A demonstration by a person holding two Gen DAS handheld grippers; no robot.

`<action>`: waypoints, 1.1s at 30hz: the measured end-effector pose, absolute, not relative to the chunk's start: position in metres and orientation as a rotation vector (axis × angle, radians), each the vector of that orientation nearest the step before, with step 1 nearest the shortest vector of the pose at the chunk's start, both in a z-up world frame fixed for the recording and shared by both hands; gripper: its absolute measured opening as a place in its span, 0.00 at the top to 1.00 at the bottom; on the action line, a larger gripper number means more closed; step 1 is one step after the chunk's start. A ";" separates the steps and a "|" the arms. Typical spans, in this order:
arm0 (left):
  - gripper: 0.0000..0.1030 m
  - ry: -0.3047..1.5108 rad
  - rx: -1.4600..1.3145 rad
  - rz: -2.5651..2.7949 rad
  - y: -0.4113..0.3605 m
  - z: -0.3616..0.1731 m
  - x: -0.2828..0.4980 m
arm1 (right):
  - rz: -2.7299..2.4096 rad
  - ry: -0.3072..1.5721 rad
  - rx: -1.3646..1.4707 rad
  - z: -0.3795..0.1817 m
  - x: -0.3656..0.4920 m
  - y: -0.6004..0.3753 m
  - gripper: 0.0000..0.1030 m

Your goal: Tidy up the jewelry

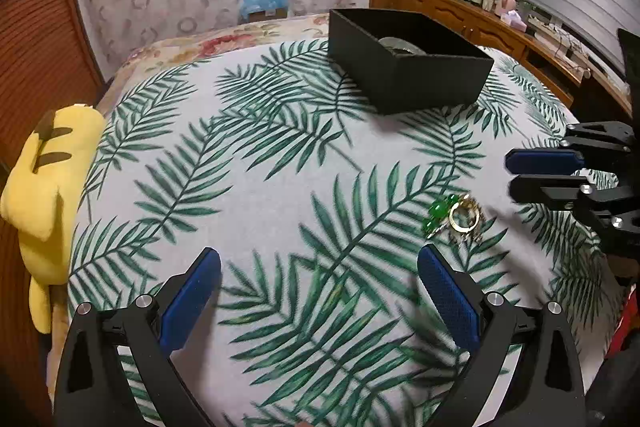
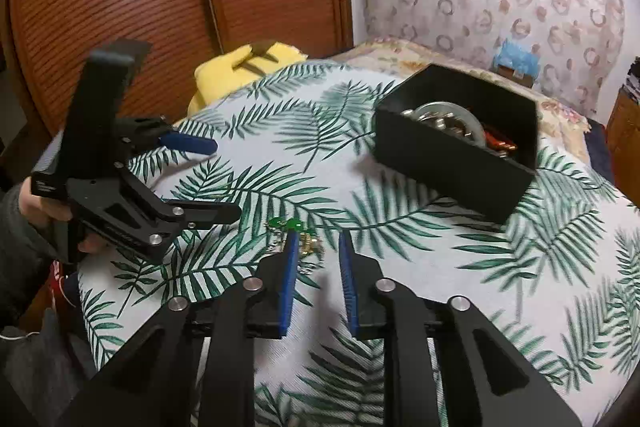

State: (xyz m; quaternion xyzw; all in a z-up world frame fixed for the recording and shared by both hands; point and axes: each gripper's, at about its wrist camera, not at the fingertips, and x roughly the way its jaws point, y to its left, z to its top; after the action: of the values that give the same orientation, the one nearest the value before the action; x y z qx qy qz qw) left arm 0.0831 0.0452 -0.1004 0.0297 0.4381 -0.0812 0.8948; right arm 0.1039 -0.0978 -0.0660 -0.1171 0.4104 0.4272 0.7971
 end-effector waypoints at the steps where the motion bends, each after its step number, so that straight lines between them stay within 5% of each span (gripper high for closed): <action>1: 0.08 0.911 0.068 -0.163 0.047 -0.101 0.082 | 0.919 0.889 -0.258 -0.068 0.104 -0.094 0.81; 24: 0.08 0.834 -0.008 -0.308 0.028 -0.085 0.075 | 0.897 0.880 -0.252 -0.057 0.112 -0.101 0.89; 33: 0.47 0.858 0.048 -0.366 -0.006 -0.090 0.090 | 0.835 0.856 -0.228 -0.049 0.117 -0.132 0.89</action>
State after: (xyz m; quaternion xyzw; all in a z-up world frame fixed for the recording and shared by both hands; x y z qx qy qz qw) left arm 0.0904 -0.0056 -0.0901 0.0230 0.4136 -0.1764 0.8929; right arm 0.1169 -0.1320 -0.0490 -0.1070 0.4022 0.3921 0.8204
